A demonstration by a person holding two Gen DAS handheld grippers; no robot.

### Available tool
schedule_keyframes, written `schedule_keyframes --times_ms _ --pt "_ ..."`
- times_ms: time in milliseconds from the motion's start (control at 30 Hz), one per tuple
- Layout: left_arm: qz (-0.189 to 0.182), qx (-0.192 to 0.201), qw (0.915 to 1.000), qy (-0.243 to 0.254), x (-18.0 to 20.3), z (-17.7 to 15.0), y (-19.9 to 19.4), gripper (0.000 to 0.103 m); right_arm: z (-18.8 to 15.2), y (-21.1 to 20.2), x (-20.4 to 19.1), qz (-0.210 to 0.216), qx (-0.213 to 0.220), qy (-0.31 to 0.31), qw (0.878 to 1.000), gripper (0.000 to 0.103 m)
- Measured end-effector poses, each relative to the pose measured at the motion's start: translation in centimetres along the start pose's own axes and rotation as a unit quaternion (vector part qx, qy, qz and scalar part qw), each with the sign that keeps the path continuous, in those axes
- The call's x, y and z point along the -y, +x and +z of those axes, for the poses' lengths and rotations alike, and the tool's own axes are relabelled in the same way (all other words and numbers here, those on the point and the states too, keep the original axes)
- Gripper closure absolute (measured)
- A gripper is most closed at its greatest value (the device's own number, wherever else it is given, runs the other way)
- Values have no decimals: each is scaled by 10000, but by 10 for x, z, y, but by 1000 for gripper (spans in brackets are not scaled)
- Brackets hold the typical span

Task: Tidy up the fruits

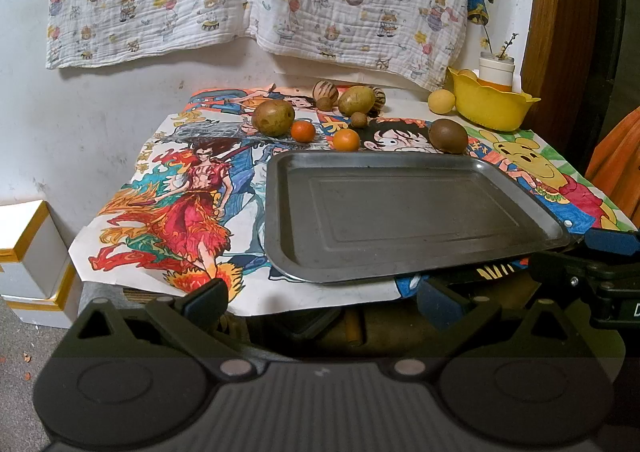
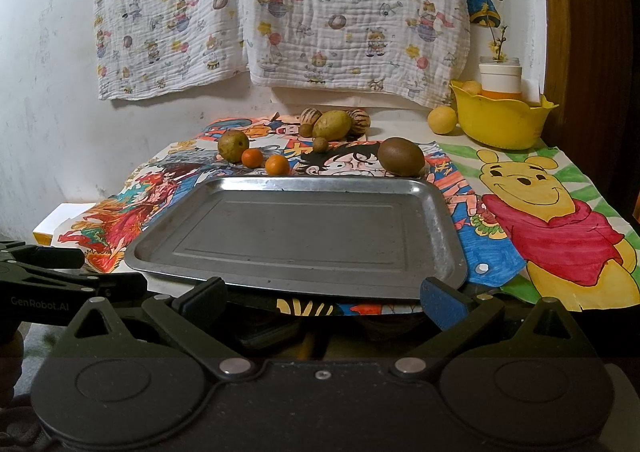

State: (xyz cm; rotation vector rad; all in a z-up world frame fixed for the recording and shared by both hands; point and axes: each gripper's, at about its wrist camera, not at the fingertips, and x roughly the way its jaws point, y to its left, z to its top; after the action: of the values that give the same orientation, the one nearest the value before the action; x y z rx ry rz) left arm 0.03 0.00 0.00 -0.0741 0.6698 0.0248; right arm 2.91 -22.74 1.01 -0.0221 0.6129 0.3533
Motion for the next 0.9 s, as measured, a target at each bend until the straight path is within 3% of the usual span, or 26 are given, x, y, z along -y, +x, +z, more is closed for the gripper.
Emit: schedule_keyframes --times_ms 767,900 --pt "-25 -14 10000 -11 -1 0 0 0 2 2 3 -4 -3 2 10000 0" --pt "-19 8 10000 -28 -1 2 -1 0 1 2 -16 -58 68 0 10000 0"
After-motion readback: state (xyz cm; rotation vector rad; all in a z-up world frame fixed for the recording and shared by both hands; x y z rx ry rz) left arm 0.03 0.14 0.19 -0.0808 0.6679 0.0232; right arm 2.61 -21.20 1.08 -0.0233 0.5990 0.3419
